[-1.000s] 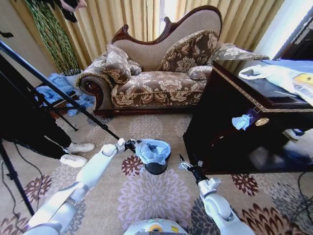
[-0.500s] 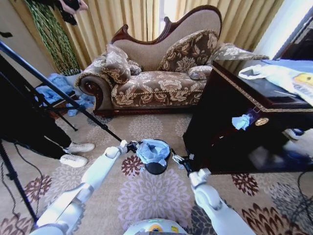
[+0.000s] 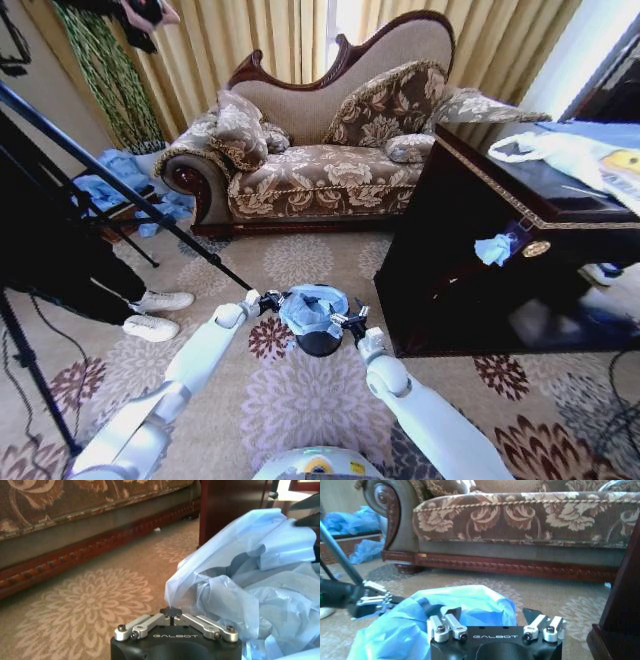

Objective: Place a garbage bag over the trash bin.

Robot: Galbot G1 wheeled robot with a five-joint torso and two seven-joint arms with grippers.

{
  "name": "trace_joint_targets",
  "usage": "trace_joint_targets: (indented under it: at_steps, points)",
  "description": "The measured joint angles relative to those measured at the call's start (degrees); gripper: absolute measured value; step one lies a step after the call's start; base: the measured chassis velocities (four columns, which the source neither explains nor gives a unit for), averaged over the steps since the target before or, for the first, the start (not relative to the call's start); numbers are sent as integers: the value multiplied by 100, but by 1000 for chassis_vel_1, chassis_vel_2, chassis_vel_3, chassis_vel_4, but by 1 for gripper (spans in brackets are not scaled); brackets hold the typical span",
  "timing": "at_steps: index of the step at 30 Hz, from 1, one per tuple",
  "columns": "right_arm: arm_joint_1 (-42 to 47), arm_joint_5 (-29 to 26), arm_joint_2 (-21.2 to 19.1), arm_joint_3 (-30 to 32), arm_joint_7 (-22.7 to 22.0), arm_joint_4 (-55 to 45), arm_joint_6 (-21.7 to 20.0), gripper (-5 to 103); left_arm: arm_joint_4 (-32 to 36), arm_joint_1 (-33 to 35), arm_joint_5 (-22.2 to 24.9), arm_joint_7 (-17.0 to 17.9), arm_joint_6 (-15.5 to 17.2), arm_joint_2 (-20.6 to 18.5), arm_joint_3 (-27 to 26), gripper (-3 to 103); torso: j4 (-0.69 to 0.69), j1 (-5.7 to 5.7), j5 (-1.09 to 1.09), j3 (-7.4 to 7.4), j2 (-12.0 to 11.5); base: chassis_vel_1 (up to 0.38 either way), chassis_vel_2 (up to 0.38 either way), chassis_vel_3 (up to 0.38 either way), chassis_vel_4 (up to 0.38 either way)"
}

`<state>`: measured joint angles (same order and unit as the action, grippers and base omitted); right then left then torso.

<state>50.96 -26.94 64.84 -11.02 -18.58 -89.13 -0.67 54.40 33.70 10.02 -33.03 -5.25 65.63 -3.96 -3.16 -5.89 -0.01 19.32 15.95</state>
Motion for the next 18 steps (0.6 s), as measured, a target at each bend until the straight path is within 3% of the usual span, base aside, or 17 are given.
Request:
trace_joint_targets:
  at_steps: [7,14,17,18]
  points:
    - [-456,-100,165,-158,-68,353,-33,60,8,25,-3,-24,-10,-17,-7,0,1,0,0,-1,0,0,0,0,0]
    - [-603,-108,171,-324,-32,567,-35,51,-14,18,-2,-40,-15,-4,-3,0,0,0,1,-1,0,0,0,0,0]
    - [-603,-81,165,-340,-16,644,-29,34,-55,-1,2,-52,-31,10,5,0,0,1,1,-1,0,0,0,0,0]
    - [-603,-81,165,-340,-16,644,-29,34,-55,-1,2,-52,-31,10,5,0,0,1,1,-1,0,0,0,0,0]
